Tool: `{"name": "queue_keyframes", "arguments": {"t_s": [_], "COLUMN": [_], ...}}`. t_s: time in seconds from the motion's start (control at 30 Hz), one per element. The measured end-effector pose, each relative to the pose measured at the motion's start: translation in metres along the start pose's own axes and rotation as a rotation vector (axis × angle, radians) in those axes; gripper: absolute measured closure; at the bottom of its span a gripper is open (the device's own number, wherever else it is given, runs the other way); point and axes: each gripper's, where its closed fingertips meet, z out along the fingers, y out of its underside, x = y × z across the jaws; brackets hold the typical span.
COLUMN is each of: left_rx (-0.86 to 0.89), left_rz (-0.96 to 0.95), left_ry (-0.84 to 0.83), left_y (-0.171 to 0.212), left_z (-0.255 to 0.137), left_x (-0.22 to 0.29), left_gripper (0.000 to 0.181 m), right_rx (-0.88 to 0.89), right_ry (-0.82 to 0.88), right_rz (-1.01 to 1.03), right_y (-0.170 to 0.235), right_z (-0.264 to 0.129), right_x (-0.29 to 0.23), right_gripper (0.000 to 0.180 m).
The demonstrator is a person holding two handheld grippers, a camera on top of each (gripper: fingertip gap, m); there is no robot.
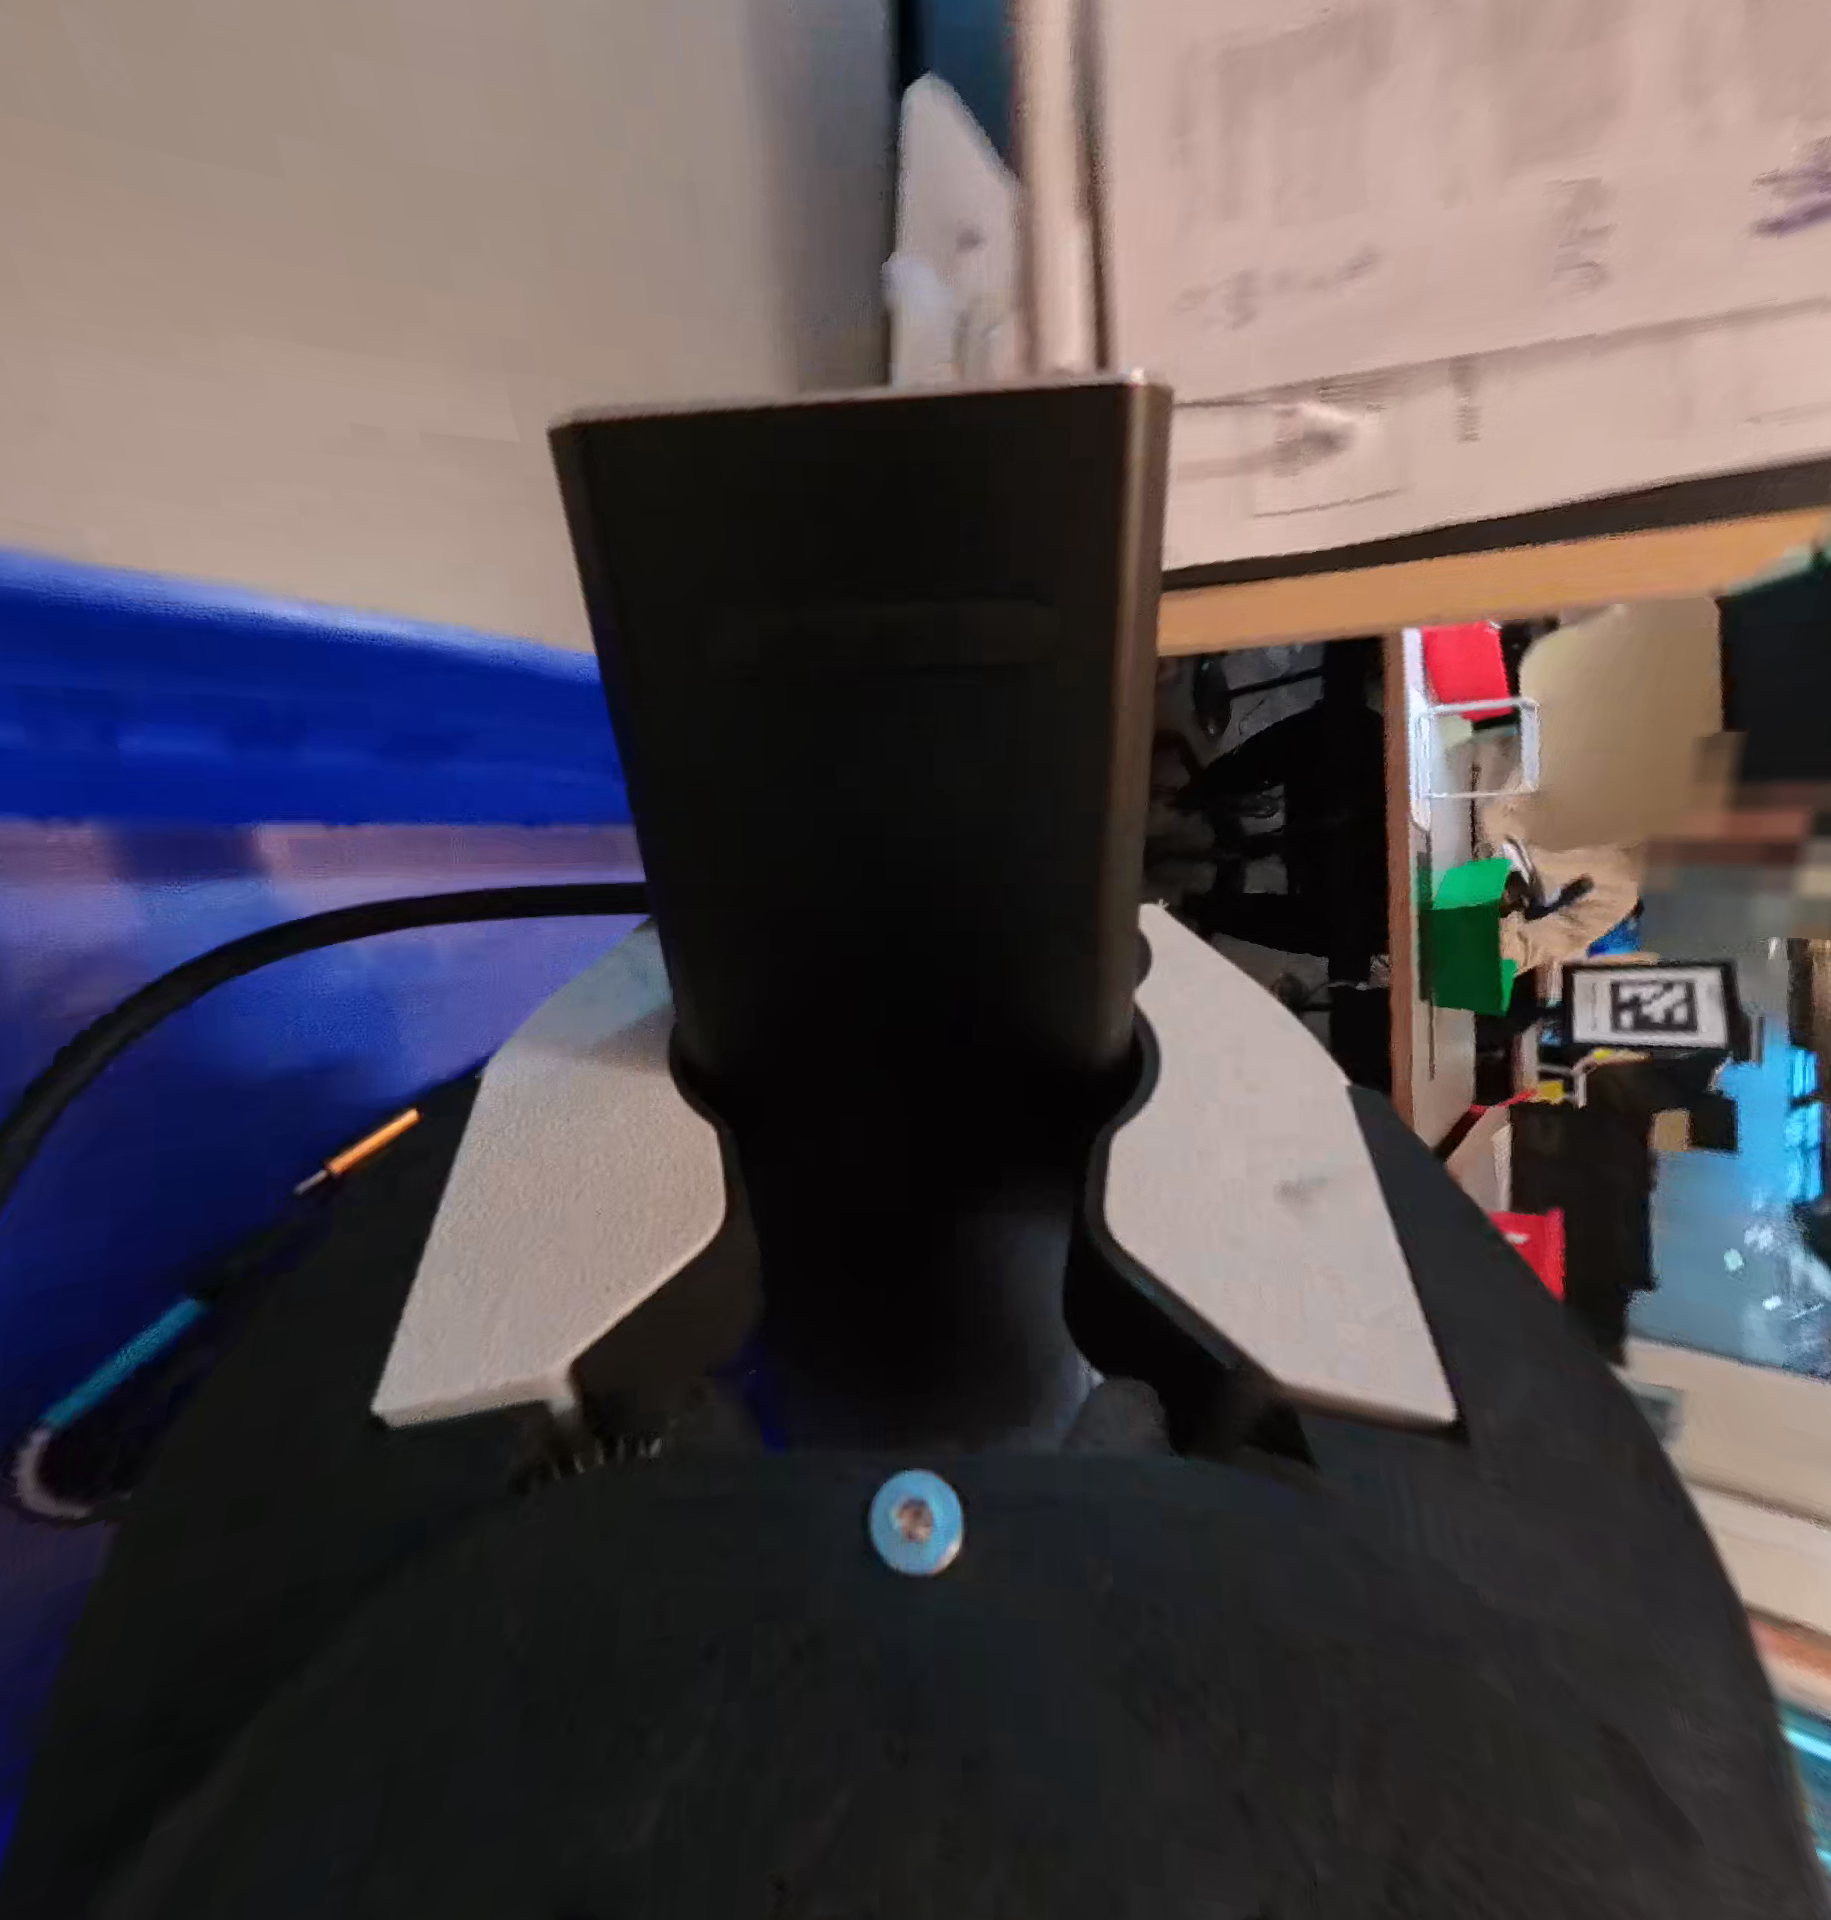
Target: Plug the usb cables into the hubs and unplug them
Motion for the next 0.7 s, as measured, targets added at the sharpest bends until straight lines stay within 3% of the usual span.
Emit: {"name": "queue_keyframes", "arguments": {"t_s": [0.17, 0.37, 0.43, 0.57, 0.7], "left_rx": [-0.045, -0.106, -0.122, -0.119, -0.082], "left_rz": [-0.012, 0.030, 0.043, 0.046, 0.043], "left_ry": [0.031, 0.071, 0.083, 0.112, 0.138], "left_y": [0.006, 0.007, 0.007, -0.003, -0.026], "left_z": [0.011, 0.024, 0.030, 0.047, 0.068], "left_x": [0.007, 0.015, 0.017, 0.022, 0.031], "left_gripper": [0.138, 0.137, 0.137, 0.137, 0.132], "right_rx": [-0.178, -0.357, -0.398, -0.428, -0.343], "right_ry": [-0.162, -0.326, -0.384, -0.340, -0.260], "right_rz": [-0.048, 0.496, 0.559, 0.626, 0.751], "right_y": [0.024, 0.055, 0.062, 0.071, 0.064], "right_z": [0.035, 0.031, 0.025, 0.019, -0.006], "right_x": [-0.040, -0.070, -0.083, -0.086, -0.067], "right_gripper": [0.107, 0.106, 0.106, 0.104, 0.098]}}
